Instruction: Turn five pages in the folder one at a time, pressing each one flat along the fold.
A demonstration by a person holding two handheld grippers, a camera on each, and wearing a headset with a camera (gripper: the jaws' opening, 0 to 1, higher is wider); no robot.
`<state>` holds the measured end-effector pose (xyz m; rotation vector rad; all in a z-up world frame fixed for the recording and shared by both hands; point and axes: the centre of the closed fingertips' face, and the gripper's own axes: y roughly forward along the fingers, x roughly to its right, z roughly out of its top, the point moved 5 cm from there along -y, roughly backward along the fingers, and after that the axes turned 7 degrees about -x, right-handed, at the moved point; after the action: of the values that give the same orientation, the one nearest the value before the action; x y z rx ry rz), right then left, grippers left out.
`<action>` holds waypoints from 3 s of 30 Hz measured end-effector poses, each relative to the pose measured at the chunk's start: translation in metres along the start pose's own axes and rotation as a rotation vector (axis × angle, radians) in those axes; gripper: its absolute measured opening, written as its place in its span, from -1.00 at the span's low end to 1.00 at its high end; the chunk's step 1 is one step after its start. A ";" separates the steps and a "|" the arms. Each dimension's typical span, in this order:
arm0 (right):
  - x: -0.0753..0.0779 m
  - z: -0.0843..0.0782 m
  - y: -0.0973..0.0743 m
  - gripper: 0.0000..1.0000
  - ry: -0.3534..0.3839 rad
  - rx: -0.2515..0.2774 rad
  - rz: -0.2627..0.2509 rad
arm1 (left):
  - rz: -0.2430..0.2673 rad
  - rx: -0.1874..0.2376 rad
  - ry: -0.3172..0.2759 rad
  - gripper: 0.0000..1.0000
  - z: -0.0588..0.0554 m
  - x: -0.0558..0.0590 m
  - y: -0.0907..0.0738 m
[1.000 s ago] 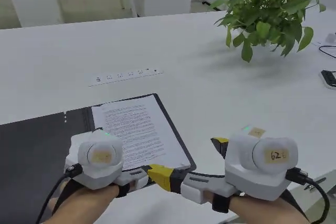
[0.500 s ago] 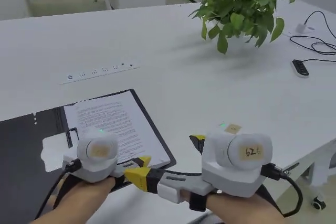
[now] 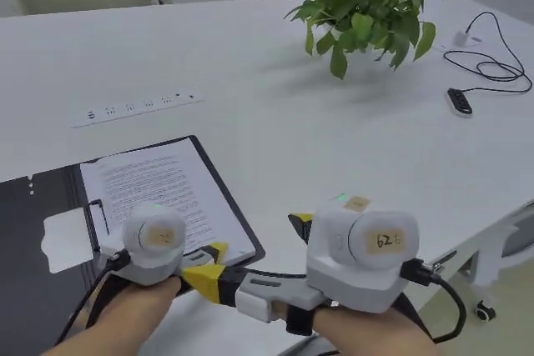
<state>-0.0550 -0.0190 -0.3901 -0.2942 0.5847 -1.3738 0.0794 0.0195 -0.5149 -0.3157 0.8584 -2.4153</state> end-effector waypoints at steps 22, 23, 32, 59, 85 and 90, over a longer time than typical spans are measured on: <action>-0.003 -0.006 0.004 0.92 0.020 -0.022 -0.005 | -0.002 0.031 0.037 0.09 -0.010 -0.003 0.000; -0.003 -0.007 0.005 0.92 0.020 -0.024 -0.004 | -0.005 0.033 0.039 0.06 -0.010 -0.003 0.000; -0.006 -0.006 0.009 0.92 0.027 -0.025 0.000 | 0.000 0.038 0.036 -0.26 -0.009 -0.006 0.000; -0.005 -0.029 0.064 0.34 0.427 -0.034 0.077 | -0.022 0.041 -0.010 -0.83 -0.009 -0.013 0.000; 0.017 -0.050 0.104 -0.24 0.760 -0.015 0.074 | -0.034 0.048 -0.046 -0.85 -0.009 -0.014 0.002; 0.022 -0.054 0.109 -0.29 0.801 -0.019 0.054 | -0.035 0.049 -0.044 -0.85 -0.009 -0.014 0.002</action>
<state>0.0075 -0.0120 -0.4959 0.2813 1.2520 -1.4112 0.0880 0.0307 -0.5237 -0.3671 0.7790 -2.4481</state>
